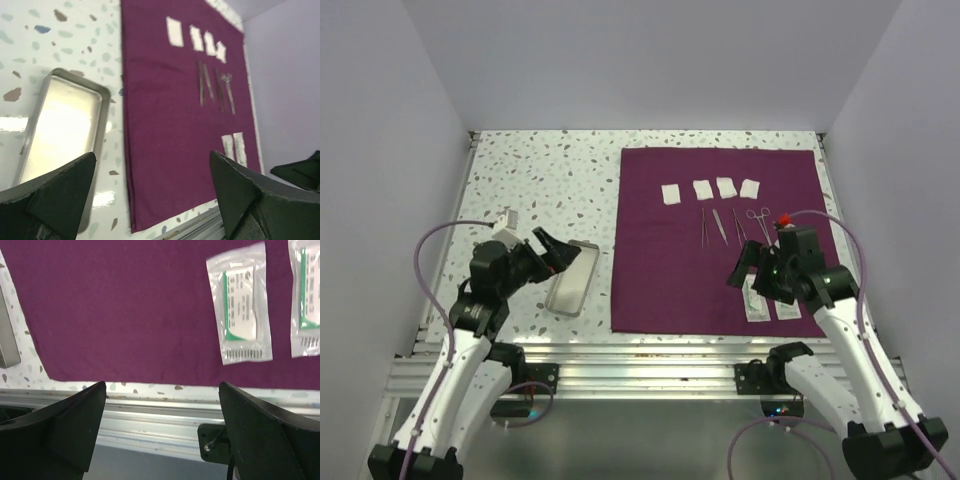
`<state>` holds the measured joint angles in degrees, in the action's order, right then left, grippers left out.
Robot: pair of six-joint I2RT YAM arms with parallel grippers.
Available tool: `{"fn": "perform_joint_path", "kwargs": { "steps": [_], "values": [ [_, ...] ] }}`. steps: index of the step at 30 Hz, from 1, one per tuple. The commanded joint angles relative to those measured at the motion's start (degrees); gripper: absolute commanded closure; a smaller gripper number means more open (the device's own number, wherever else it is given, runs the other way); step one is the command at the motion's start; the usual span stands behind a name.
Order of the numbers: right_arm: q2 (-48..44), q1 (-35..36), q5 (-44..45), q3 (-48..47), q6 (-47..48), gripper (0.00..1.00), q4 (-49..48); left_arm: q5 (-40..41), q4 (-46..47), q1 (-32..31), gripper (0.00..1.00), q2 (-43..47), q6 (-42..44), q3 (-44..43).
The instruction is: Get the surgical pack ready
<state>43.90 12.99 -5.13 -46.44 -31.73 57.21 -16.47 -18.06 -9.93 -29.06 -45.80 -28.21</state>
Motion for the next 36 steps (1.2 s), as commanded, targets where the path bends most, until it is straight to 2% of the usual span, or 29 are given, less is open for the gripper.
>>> {"fn": "perform_joint_path", "kwargs": {
  "steps": [1, 5, 11, 14, 18, 21, 25, 27, 28, 33, 36],
  "values": [
    [6.4, -0.2, 0.4, -4.7, 3.9, 0.01, -9.2, 1.0, 4.1, -0.3, 0.01, -7.5, 5.7, -2.5],
    [17.6, -0.2, -0.3, -12.9, 6.8, 0.01, -10.3, 0.4, 2.7, -0.3, 0.03, -17.8, 8.3, -7.5],
    [29.2, -0.3, -0.5, -25.5, 10.9, 0.02, -4.9, 0.0, -4.1, -0.6, 0.11, -22.3, 6.9, -14.3],
    [32.5, -0.3, 0.1, -26.9, 10.9, 0.06, -4.7, -0.2, -11.4, -0.8, 0.12, -23.9, 7.1, -18.7],
    [34.1, -0.3, 1.6, -26.3, 11.6, 0.06, -4.7, 0.9, -21.6, -1.7, 0.13, -25.5, 10.1, -24.8],
    [36.2, -0.2, 1.7, -26.2, 11.9, 0.05, -7.3, 2.1, -23.8, -1.8, 0.11, -24.6, 10.0, -25.3],
    [43.9, 0.5, 1.2, -31.3, 10.7, 0.08, -8.5, 1.2, -24.7, -2.5, 0.11, -23.8, 8.8, -25.8],
    [49.0, 1.1, 2.1, -35.3, 10.4, 0.12, -9.2, 2.0, -25.4, -3.4, 0.11, -23.8, 9.2, -26.0],
    [52.0, 1.8, 3.3, -37.7, 10.2, 0.19, -10.3, 2.2, -25.7, -3.7, 0.12, -24.1, 9.9, -26.0],
    [63.2, 3.9, 6.3, -45.8, 9.8, 0.38, -11.1, 2.1, -25.7, -4.0, 0.15, -25.5, 11.5, -27.5],
    [70.0, 3.9, 6.9, -50.4, 9.6, 0.45, -11.8, 1.8, -25.8, -4.1, 0.17, -26.6, 12.4, -29.5]
  ]
}}
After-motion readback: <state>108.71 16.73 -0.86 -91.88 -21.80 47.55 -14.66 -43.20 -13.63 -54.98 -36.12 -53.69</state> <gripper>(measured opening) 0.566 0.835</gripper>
